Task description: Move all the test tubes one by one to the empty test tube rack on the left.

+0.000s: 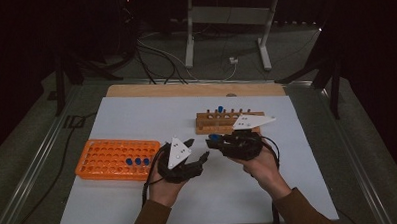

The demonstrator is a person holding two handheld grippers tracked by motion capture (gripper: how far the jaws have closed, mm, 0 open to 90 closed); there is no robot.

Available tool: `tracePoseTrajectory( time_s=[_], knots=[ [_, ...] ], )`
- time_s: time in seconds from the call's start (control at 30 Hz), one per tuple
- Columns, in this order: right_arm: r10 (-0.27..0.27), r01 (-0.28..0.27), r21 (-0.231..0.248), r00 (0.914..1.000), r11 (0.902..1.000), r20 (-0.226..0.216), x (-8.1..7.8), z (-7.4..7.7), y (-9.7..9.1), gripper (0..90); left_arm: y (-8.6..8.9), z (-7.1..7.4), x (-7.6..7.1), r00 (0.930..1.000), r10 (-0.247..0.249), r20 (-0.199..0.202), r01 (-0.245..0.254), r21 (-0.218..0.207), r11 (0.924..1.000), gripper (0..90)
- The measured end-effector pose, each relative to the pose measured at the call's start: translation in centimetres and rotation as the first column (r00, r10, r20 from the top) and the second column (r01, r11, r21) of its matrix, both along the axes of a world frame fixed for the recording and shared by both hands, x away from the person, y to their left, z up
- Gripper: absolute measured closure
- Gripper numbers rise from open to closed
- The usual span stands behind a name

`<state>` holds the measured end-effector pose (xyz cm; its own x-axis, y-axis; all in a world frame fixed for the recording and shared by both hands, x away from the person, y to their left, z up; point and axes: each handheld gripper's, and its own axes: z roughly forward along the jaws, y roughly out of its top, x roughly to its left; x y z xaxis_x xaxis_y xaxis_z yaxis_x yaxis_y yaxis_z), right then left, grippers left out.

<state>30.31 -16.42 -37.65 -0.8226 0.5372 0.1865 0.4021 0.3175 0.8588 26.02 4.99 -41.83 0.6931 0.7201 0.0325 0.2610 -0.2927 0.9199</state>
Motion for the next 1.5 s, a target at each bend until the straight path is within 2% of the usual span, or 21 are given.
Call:
tracePoseTrajectory(
  time_s=[0.1,0.37,0.6,0.73,0.9,1.13,1.33,1.5],
  knots=[
    [0.011,-0.011,-0.004,0.9999,0.9999,-0.004,-0.1,-0.1,0.4,75.7,-0.4,-0.1,0.1,0.9999,-0.012,0.002,0.012,-0.003,0.9999,56.4],
    [0.024,-0.024,-0.001,0.9997,0.9997,-0.006,-0.2,-0.2,0.9,75.7,-0.8,-0.2,0.1,0.9995,-0.030,0.009,0.030,-0.005,0.9995,73.4],
    [0.025,-0.025,-0.003,0.9997,0.9997,-0.006,-0.1,-0.3,0.8,74.3,-1.0,-0.4,0.1,0.9992,-0.039,0.008,0.039,-0.001,0.9992,77.9],
    [0.033,-0.033,-0.003,0.9994,0.9995,0.005,-0.1,-0.3,0.7,57.6,-0.8,-0.5,0.4,0.9998,-0.020,-0.005,0.020,-0.007,0.9998,78.0],
    [0.031,-0.031,0.002,0.9993,0.9995,0.020,-0.2,-0.2,0.3,41.3,-0.1,-0.4,0.7,0.9999,0.003,-0.013,-0.003,-0.016,0.9999,78.0],
    [-0.031,0.031,0.000,0.9975,0.9995,0.063,-0.2,-0.5,-0.6,15.4,0.7,-0.1,0.8,0.9995,0.027,-0.020,-0.027,-0.043,0.9987,78.0],
    [-0.069,0.071,-0.018,0.9937,0.9973,0.088,-0.2,-1.0,-1.5,3.2,1.3,0.1,0.9,0.9989,0.042,-0.023,-0.043,-0.062,0.9971,78.0],
    [-0.112,0.116,-0.029,0.9878,0.9928,0.108,-0.2,-1.5,-2.4,0.0,2.0,0.4,0.9,0.9983,0.054,-0.022,-0.055,-0.086,0.9948,78.0]
  ],
)
